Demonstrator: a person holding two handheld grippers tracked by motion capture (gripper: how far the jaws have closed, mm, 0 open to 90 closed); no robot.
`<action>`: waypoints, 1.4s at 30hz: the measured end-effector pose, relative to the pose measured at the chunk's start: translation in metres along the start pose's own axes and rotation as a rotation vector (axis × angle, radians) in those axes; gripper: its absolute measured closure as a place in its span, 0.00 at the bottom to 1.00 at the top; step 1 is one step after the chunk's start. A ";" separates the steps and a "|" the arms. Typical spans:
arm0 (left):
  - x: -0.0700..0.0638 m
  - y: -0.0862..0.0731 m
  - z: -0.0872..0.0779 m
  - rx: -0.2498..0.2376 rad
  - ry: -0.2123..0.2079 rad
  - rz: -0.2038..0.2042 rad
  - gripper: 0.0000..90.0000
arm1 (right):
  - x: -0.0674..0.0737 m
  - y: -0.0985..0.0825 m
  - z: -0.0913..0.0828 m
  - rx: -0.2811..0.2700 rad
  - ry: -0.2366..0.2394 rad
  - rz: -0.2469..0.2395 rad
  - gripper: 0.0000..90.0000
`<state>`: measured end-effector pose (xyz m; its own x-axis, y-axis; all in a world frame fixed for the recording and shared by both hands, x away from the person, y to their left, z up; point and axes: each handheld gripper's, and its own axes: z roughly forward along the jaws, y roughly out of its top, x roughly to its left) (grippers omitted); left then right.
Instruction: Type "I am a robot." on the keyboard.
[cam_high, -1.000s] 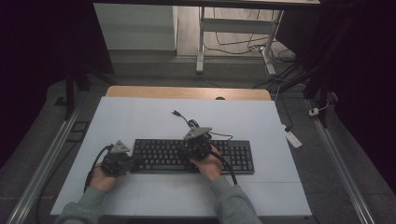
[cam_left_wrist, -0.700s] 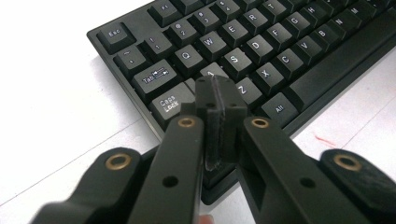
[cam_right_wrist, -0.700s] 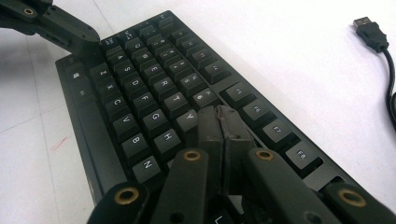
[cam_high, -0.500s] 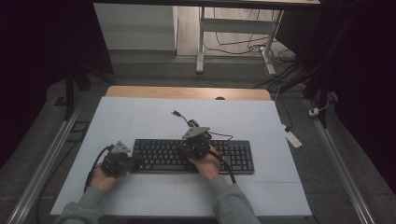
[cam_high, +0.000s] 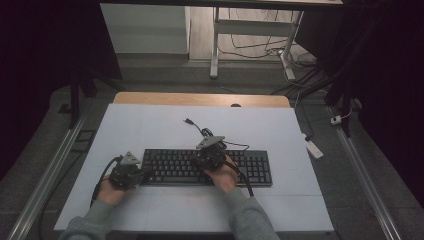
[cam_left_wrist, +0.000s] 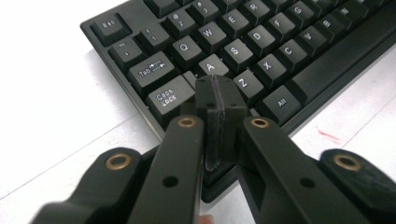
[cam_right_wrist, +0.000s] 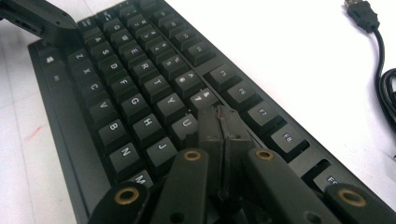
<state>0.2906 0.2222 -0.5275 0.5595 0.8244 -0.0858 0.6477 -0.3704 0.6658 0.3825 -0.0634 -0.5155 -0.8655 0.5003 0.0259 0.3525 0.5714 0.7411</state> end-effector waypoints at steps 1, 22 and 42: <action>0.000 0.000 0.000 0.000 0.000 0.000 0.99 | 0.000 0.000 0.000 -0.001 0.002 0.002 0.99; 0.000 0.002 -0.011 -0.088 -0.024 -0.023 0.90 | -0.002 -0.001 -0.017 -0.074 0.030 0.005 0.94; 0.002 0.003 -0.014 -0.132 -0.014 -0.058 0.46 | -0.017 -0.047 -0.085 -0.119 -0.060 0.036 0.65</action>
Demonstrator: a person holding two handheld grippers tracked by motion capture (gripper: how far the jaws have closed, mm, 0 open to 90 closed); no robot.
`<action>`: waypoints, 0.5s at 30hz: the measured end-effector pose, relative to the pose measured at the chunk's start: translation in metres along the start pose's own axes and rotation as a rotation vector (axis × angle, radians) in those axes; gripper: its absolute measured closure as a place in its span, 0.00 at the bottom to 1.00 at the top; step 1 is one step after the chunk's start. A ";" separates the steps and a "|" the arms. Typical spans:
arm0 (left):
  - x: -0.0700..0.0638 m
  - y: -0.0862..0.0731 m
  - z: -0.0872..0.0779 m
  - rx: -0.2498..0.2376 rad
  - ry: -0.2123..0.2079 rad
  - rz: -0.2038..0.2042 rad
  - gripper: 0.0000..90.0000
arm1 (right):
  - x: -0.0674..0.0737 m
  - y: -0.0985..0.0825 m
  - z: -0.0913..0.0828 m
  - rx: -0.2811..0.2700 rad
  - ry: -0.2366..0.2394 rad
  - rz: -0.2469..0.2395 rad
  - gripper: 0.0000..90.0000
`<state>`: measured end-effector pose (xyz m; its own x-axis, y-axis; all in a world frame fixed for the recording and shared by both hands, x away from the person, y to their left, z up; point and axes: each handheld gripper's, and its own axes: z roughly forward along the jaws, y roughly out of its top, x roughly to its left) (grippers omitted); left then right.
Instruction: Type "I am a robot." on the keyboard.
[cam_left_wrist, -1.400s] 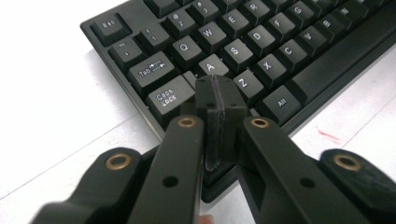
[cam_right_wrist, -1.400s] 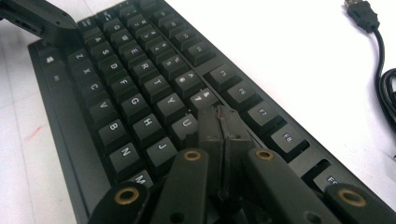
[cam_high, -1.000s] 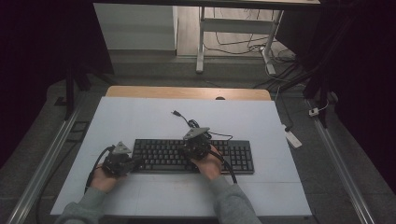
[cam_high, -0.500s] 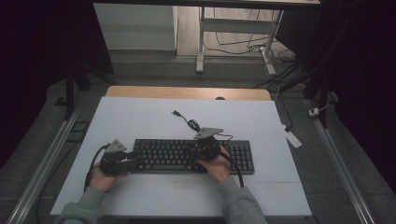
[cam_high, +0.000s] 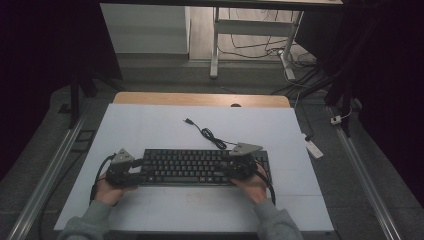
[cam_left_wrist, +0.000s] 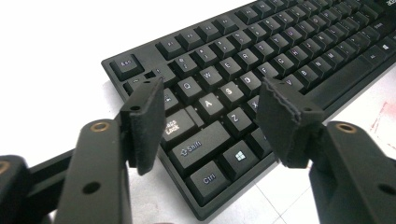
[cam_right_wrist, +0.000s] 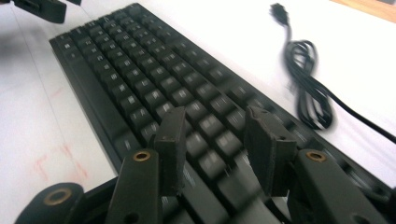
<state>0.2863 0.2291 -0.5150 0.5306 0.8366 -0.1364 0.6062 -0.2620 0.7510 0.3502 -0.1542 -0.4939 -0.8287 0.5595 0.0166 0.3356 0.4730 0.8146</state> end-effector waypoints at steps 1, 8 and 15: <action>0.000 0.000 0.000 0.003 0.000 0.001 0.45 | -0.001 -0.003 -0.005 -0.001 -0.005 0.002 0.65; 0.001 0.000 0.000 0.005 -0.004 0.004 0.42 | -0.008 -0.023 -0.034 -0.002 -0.033 0.019 0.64; 0.002 0.000 0.000 0.001 -0.013 0.013 0.40 | -0.012 -0.033 -0.045 -0.007 -0.049 0.029 0.63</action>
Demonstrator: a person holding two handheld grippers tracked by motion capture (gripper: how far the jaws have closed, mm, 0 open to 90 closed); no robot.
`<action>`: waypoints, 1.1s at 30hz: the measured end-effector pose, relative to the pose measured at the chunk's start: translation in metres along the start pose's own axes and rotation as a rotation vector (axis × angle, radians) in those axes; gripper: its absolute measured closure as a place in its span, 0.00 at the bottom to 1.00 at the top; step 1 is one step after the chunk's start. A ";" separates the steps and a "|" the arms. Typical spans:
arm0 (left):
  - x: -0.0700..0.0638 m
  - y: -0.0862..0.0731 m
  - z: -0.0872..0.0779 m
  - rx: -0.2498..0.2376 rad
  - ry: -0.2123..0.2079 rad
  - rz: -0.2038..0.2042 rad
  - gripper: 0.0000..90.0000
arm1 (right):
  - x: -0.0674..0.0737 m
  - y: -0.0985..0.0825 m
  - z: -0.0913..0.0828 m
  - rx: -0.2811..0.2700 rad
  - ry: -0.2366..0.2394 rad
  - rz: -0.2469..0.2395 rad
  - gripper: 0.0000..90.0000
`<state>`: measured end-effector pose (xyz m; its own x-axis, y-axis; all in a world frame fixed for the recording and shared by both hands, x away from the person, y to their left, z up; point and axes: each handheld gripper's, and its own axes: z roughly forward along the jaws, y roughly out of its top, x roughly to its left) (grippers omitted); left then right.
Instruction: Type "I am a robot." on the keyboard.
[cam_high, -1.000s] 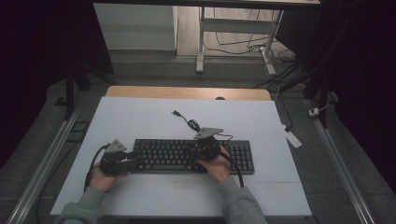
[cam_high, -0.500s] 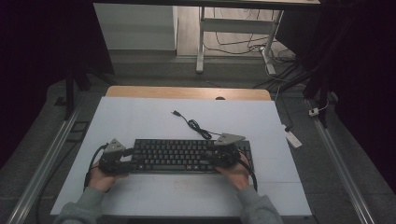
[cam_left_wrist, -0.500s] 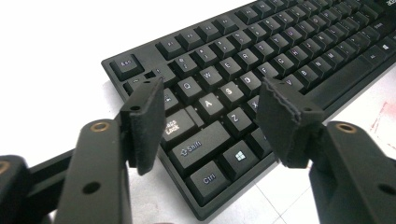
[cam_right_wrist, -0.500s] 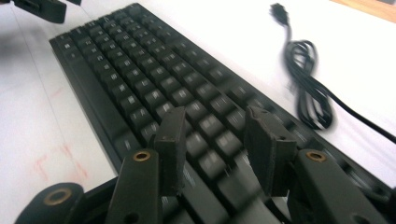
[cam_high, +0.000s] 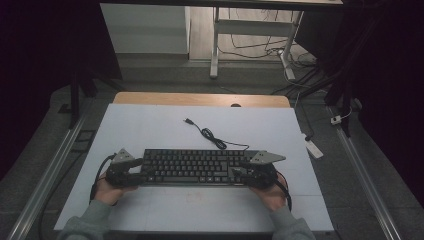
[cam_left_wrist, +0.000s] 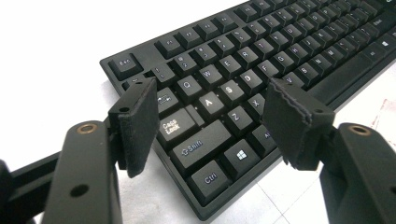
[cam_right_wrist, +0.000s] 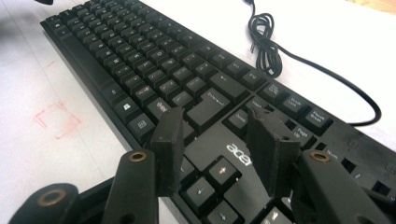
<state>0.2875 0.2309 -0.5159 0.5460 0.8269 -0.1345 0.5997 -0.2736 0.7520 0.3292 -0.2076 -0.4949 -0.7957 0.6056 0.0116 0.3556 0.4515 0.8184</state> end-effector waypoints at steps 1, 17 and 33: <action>0.000 0.000 0.000 -0.002 0.001 0.002 0.40 | 0.000 -0.001 -0.001 0.002 -0.001 0.000 0.63; -0.010 0.010 -0.003 -0.008 -0.050 0.073 0.44 | 0.001 -0.006 0.000 0.001 -0.001 0.002 0.62; -0.025 0.021 0.004 -0.018 -0.115 0.114 0.66 | -0.001 -0.007 0.000 0.015 -0.015 0.000 0.62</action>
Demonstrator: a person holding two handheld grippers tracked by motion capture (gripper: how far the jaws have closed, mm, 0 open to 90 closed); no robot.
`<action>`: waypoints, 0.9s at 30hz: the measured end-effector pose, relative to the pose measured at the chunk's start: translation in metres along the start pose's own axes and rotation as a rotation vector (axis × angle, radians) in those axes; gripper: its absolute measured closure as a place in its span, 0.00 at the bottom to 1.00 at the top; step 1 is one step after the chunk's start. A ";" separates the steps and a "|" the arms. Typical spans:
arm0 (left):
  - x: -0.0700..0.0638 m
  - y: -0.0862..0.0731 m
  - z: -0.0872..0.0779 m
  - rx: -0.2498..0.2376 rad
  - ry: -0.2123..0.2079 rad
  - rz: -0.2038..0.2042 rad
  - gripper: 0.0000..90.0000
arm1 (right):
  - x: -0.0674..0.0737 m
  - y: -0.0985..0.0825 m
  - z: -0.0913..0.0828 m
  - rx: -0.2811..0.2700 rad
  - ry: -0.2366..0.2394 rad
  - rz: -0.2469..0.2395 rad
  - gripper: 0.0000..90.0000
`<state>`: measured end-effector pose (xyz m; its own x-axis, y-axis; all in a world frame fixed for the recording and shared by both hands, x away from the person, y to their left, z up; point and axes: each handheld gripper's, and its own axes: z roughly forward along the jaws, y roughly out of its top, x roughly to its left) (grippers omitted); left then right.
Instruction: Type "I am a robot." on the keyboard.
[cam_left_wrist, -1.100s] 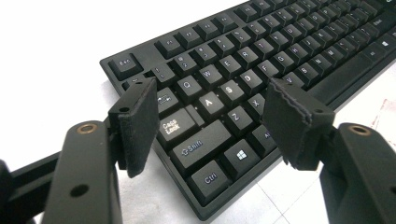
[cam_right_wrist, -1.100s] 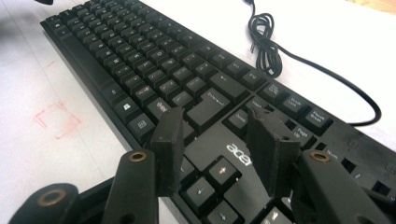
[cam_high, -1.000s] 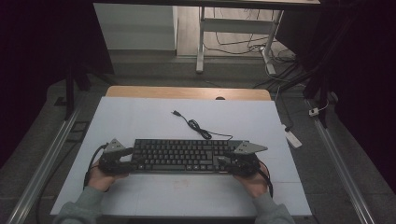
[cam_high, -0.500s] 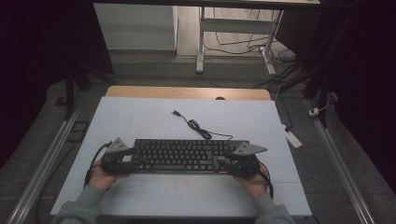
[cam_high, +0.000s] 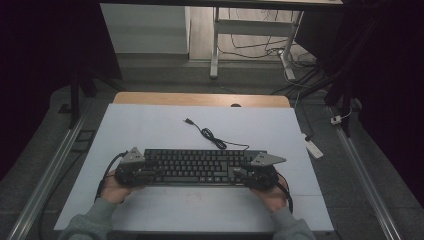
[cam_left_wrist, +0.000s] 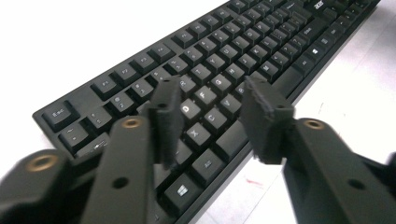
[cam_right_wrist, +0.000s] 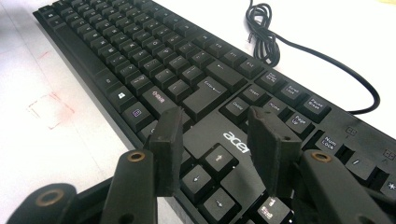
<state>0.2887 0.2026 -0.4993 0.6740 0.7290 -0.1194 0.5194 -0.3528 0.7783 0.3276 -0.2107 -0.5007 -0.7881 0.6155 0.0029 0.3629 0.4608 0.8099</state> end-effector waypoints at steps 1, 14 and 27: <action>-0.001 0.000 0.001 -0.003 -0.001 -0.003 0.72 | 0.000 0.000 0.001 -0.002 0.003 0.001 0.62; -0.015 0.006 0.021 0.049 -0.068 0.057 0.99 | -0.001 0.000 0.000 -0.001 -0.002 0.003 0.61; -0.029 0.016 0.045 0.084 -0.105 0.105 0.99 | -0.001 -0.001 0.001 0.005 -0.009 0.003 0.59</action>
<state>0.3008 0.1496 -0.5112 0.7759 0.6216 -0.1077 0.4824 -0.4746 0.7362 0.3286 -0.2113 -0.5021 -0.7825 0.6226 0.0005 0.3681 0.4620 0.8069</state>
